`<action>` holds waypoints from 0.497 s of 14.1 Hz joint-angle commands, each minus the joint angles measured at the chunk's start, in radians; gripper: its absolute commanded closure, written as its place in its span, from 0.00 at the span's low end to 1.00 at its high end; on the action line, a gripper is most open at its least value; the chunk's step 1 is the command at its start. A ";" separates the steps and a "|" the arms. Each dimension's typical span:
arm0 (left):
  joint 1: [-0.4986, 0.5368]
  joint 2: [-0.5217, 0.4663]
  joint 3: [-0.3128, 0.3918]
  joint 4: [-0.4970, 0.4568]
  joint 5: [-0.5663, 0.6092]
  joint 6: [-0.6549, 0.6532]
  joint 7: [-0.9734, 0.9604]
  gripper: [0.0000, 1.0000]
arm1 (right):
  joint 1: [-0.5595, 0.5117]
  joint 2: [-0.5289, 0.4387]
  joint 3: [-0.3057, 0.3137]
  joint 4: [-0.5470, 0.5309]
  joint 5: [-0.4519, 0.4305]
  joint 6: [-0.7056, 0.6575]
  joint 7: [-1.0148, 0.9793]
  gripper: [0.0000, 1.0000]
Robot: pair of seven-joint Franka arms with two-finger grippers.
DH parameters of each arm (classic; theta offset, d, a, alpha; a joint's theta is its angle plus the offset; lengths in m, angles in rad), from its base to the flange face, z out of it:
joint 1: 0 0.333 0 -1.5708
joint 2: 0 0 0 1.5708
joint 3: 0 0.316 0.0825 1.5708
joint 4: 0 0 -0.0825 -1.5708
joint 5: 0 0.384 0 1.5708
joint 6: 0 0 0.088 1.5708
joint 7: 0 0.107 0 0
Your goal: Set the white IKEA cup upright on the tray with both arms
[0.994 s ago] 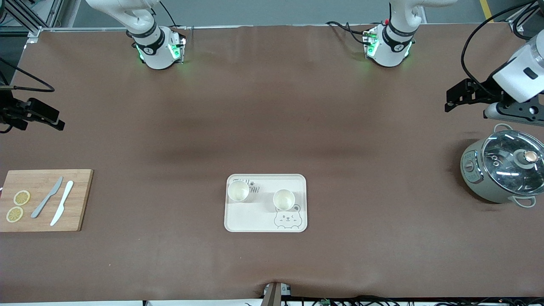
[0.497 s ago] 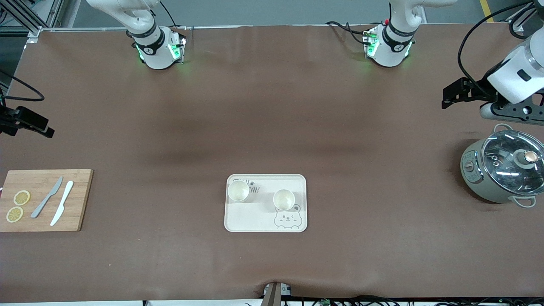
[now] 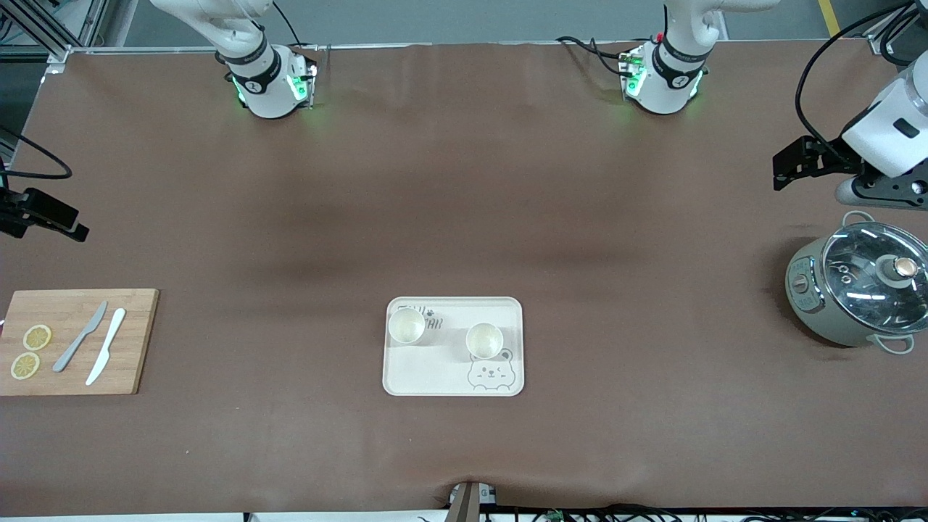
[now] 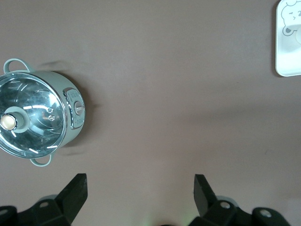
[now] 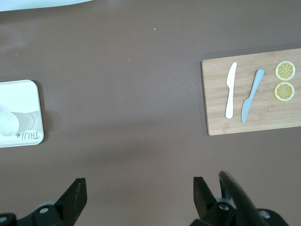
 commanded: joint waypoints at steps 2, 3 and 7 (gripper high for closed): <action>0.006 0.000 -0.009 0.011 0.015 0.011 0.005 0.00 | 0.016 -0.059 -0.006 -0.103 -0.024 0.061 0.001 0.00; 0.006 0.000 -0.009 0.011 0.015 0.011 0.005 0.00 | 0.016 -0.064 -0.007 -0.112 -0.024 0.069 0.001 0.00; 0.006 0.004 -0.011 0.011 0.009 0.018 0.005 0.00 | 0.018 -0.064 -0.007 -0.102 -0.028 0.072 -0.001 0.00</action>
